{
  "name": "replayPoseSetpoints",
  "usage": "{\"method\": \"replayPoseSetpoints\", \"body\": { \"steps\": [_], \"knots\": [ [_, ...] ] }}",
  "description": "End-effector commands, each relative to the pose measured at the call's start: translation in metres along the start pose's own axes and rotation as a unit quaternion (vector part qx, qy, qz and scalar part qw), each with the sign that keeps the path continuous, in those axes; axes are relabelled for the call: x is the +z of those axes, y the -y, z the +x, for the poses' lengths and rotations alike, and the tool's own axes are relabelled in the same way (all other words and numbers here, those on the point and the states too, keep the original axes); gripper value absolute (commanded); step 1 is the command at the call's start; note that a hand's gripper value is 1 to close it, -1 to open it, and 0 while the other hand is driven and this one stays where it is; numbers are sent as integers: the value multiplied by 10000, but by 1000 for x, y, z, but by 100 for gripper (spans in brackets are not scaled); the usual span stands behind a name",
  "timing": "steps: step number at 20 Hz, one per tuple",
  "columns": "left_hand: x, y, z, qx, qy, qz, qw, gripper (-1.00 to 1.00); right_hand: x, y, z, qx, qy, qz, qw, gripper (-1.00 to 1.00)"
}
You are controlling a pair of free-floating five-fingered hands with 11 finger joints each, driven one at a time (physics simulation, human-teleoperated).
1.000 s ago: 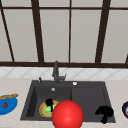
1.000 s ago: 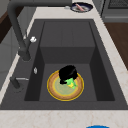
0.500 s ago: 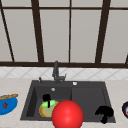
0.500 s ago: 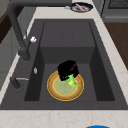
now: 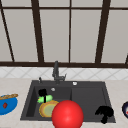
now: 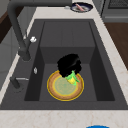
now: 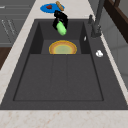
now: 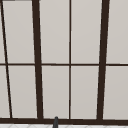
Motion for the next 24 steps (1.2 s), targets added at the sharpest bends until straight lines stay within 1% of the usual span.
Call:
{"method": "replayPoseSetpoints", "body": {
  "steps": [1,3,8,12,14,15,17,21,23,24],
  "knots": [
    [9,-31,10,-136,268,-81,9995,100,0,0,0,0,0,0,10000,0],
    [13,-46,15,-115,234,-92,9996,100,0,0,0,0,0,0,10000,0],
    [27,-84,28,-131,254,-121,9995,100,0,0,0,0,0,0,10000,0],
    [41,-113,39,-95,292,-93,9995,100,0,0,0,0,0,0,10000,0],
    [49,-123,44,-130,314,-91,9994,100,0,0,0,0,0,0,10000,0],
    [52,-129,45,-183,345,-90,9992,100,0,0,0,0,0,0,10000,0],
    [61,-135,46,-256,352,-73,9990,100,0,0,0,0,0,0,10000,0],
    [82,-145,49,-270,315,-51,9991,100,0,0,0,0,0,0,10000,0],
    [94,-149,52,-258,267,-33,9993,100,0,0,0,0,0,0,10000,0],
    [103,-149,54,-238,196,-11,9995,100,0,0,0,0,0,0,10000,0]
  ]
}}
